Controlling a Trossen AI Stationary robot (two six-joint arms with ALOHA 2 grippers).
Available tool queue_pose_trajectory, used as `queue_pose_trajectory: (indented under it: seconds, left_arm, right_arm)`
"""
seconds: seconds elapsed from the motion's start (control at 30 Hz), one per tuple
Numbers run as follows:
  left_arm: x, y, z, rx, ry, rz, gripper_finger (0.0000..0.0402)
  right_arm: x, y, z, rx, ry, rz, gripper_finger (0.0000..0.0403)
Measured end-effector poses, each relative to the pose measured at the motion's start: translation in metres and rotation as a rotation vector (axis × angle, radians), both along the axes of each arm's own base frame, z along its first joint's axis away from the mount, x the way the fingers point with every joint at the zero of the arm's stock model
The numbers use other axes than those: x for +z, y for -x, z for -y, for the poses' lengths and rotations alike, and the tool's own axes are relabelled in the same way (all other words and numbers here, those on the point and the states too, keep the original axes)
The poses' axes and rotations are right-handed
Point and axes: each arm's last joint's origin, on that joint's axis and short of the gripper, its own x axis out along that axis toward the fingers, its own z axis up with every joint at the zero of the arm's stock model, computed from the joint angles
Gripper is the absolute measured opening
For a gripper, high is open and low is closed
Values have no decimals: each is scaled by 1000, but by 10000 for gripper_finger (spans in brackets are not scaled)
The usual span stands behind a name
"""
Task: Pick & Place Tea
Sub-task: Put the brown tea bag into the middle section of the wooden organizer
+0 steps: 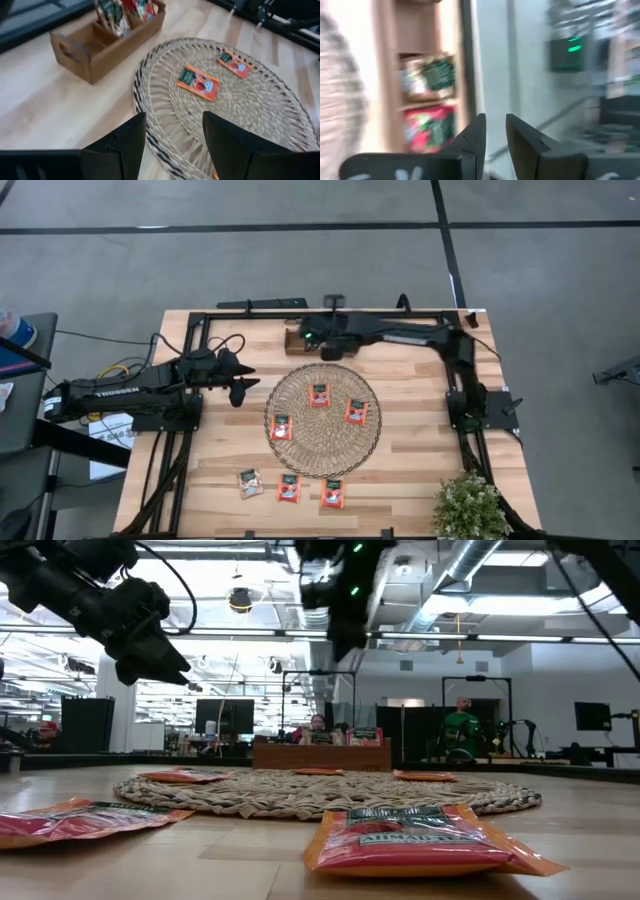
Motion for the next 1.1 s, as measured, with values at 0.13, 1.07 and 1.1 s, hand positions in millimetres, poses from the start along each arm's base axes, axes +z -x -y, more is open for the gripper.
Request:
queue_pose_trajectory:
  seconds: [0.13, 1.07, 1.1]
  left_arm:
    - [-2, 0, 1, -12, 45, -5, 188]
    - [33, -8, 52, -265, 315, -142, 188]
    - [40, -11, 54, -274, 313, -154, 188]
  right_arm:
    - [23, 37, 4, -106, -247, 39, 67]
    - [-71, 184, -127, -222, -633, 601, 67]
    - [-75, 186, -130, -225, -630, 610, 67]
